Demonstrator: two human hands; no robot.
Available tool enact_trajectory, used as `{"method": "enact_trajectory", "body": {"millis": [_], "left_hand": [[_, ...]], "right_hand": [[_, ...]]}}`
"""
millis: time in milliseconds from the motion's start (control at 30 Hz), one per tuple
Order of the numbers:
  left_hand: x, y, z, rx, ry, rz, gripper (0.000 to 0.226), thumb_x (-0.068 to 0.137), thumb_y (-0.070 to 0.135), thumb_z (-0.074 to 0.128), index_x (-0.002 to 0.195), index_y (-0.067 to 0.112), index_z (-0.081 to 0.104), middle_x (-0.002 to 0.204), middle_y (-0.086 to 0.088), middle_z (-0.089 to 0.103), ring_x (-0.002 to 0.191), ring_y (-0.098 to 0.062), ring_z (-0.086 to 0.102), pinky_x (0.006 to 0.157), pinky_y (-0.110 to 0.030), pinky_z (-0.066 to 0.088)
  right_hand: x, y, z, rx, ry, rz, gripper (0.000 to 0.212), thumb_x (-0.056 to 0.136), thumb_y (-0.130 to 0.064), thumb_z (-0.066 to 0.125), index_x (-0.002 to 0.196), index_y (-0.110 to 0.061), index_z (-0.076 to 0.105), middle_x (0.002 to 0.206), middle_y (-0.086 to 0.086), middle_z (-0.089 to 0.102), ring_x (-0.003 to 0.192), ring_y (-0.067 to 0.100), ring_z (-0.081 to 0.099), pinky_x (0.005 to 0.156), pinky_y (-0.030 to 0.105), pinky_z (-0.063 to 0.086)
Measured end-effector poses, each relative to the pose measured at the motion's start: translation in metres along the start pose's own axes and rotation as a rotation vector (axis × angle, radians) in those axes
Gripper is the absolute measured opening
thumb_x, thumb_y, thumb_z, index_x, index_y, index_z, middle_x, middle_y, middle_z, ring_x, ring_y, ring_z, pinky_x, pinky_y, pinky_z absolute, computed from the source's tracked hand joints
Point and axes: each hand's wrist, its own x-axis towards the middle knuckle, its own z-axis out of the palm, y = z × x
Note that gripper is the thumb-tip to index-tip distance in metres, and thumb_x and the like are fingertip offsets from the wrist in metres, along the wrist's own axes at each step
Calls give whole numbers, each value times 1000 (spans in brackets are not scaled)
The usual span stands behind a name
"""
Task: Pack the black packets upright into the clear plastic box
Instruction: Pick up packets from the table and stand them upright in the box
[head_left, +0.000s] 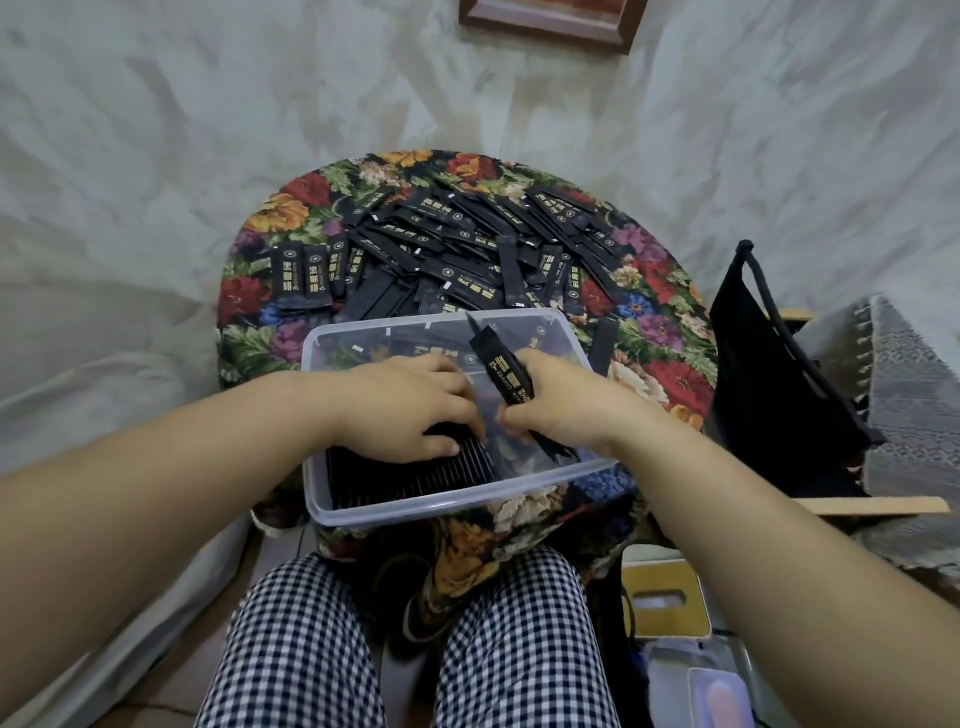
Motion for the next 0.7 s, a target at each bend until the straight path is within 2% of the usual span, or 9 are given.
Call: {"method": "enact_trajectory", "body": {"millis": [133,200,300,367,633,700], "left_hand": [[-4,-2,-2,20,-15,19,41,96,40,43,137,40,39,141,11,36,135,-17,21,111,-33,23],[-5,-2,0,17,-5,21,42,96,40,44,137,40,39,142,11,36,134,-17,22,111,-33,22],[-6,-2,2,15,12,22,43,96,40,44,138,39,39,143,11,36,133,-17,22,112,-35,22],[-6,-1,2,28,13,19,43,96,41,43,139,39,37,143,11,35,134,-17,20,112,-36,22],[-8,-1,2,32,26,-10,44,95,44,43,139,42,35,140,7,29,128,-15,26,106,-33,30],[-8,-1,2,28,26,-11,45,95,43,43,139,42,35,139,6,31,127,-15,27,106,-34,30]], "right_hand": [[5,-3,3,-127,-3,27,14,86,-10,57,98,-8,51,76,4,52,72,23,51,55,28,37],[5,-3,5,-162,-14,34,13,86,-10,57,98,-7,53,78,6,55,75,25,53,59,30,39],[8,-1,8,-203,-30,44,28,88,-15,60,114,-8,54,102,13,63,91,28,60,76,34,48],[10,0,10,-225,-40,55,35,87,-16,62,119,-11,50,109,11,63,96,27,60,81,35,50],[6,-3,6,-168,-55,63,50,81,-21,73,125,-17,48,116,3,61,102,21,57,83,30,46],[4,-5,7,-233,-66,62,52,82,-24,72,127,-16,47,116,4,60,102,22,56,80,30,45]]}}
